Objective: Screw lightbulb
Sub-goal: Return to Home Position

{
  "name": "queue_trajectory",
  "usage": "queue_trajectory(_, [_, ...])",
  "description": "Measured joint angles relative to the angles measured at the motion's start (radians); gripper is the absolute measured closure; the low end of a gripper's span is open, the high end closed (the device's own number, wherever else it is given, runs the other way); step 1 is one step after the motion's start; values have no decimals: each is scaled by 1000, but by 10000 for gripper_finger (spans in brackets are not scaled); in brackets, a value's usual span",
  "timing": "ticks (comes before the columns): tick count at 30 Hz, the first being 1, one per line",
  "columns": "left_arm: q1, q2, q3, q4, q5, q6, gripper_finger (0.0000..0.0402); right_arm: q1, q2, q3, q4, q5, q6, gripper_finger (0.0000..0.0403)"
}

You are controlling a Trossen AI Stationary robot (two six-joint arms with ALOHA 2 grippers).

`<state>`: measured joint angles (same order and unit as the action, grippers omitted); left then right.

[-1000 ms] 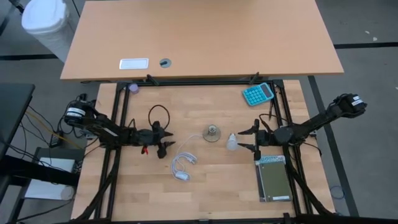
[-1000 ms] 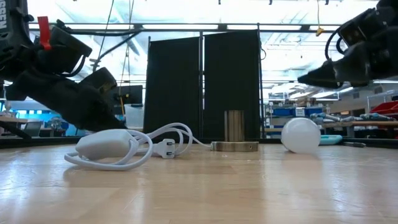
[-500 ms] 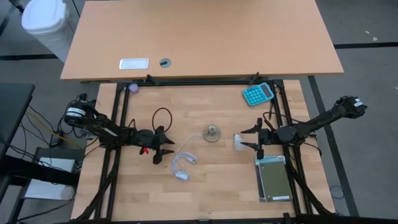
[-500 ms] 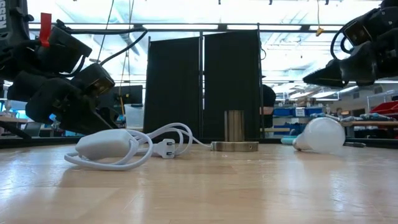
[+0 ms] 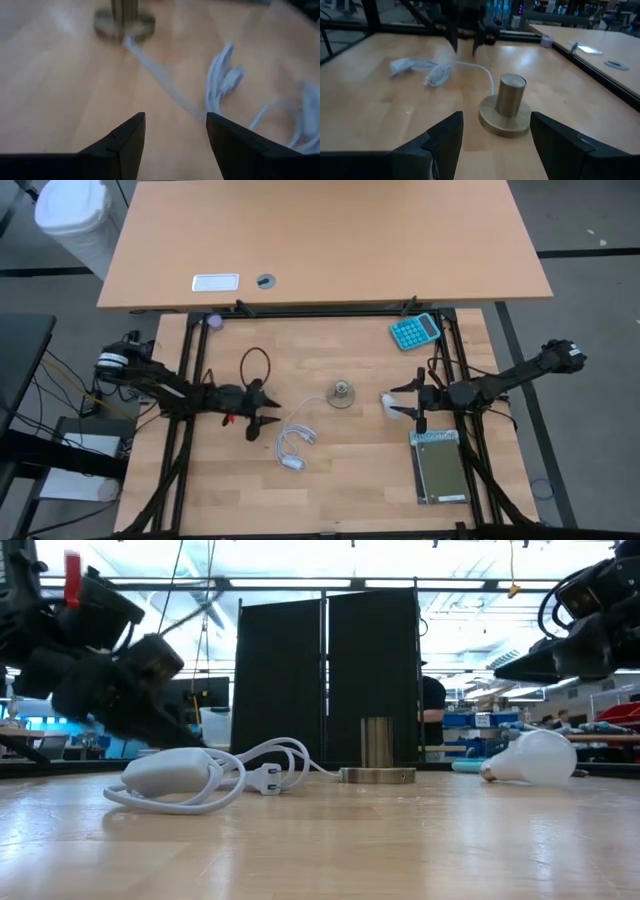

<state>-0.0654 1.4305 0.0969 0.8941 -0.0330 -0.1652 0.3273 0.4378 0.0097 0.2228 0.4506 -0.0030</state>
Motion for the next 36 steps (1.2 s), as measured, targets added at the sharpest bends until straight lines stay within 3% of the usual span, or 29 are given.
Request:
queue_trajectory(9, [0, -315, -90, -7, 0, 0, 186, -41, -109, 0, -63, 0, 0, 169])
queue_trajectory(18, [0, -599, -89, -28, -2, 0, 186, -71, -218, 0, -63, 0, 0, 170])
queue_trajectory(36, [0, -972, -90, -83, -1, 0, 186, -115, -436, -2, -144, -3, 0, 171])
